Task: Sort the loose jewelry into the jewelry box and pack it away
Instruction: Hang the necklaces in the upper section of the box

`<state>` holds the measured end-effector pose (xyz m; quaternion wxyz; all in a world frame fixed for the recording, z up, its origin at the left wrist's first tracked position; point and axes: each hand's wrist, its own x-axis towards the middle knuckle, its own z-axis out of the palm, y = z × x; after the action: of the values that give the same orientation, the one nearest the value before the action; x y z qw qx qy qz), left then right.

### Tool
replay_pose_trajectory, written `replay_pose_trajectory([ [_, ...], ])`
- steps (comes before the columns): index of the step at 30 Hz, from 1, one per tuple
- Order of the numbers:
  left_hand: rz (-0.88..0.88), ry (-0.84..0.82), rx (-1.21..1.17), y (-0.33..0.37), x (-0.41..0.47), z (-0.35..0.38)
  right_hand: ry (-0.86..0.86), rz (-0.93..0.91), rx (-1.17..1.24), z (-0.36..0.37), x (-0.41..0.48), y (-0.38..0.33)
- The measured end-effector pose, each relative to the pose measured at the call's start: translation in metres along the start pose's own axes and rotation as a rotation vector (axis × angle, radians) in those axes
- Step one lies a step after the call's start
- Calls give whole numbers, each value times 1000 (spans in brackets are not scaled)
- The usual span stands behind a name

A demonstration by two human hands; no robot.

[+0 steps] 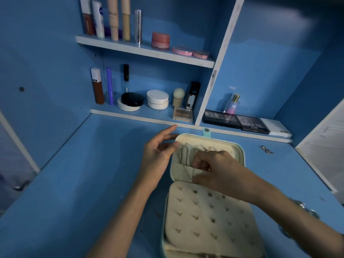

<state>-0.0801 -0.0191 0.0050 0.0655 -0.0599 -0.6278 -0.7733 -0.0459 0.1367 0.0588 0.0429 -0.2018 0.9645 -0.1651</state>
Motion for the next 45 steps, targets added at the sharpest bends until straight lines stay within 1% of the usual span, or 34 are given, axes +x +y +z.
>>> replay_pose_trajectory([
  [5,-7,0,-2,0,0,0,142,-110,-50,7,1,3],
  [7,-7,-1,-4,1,0,0,174,-147,-83,8,2,5],
  [9,-7,-4,-8,1,0,0,174,-173,-101,7,3,6],
  [12,-8,-5,-10,1,0,0,108,-203,-104,4,4,8],
  [14,-6,-3,-8,1,0,0,85,-220,-158,3,3,8],
  [17,-1,-2,-4,1,0,0,157,-260,-288,8,2,8],
  [22,-3,6,5,0,0,0,232,-282,-416,12,1,6],
  [29,0,3,10,-1,0,0,297,-262,-499,12,3,-2],
  [32,-7,2,1,-1,1,0,315,-268,-490,13,4,-3],
  [36,-10,0,2,-1,1,0,310,-221,-451,13,4,-2],
  [39,-10,-1,4,-1,1,0,249,-112,-247,8,5,-1],
  [43,-11,-1,-1,-1,1,0,286,-50,-32,7,6,4],
  [45,-12,0,-5,0,0,0,231,10,65,7,5,5],
])
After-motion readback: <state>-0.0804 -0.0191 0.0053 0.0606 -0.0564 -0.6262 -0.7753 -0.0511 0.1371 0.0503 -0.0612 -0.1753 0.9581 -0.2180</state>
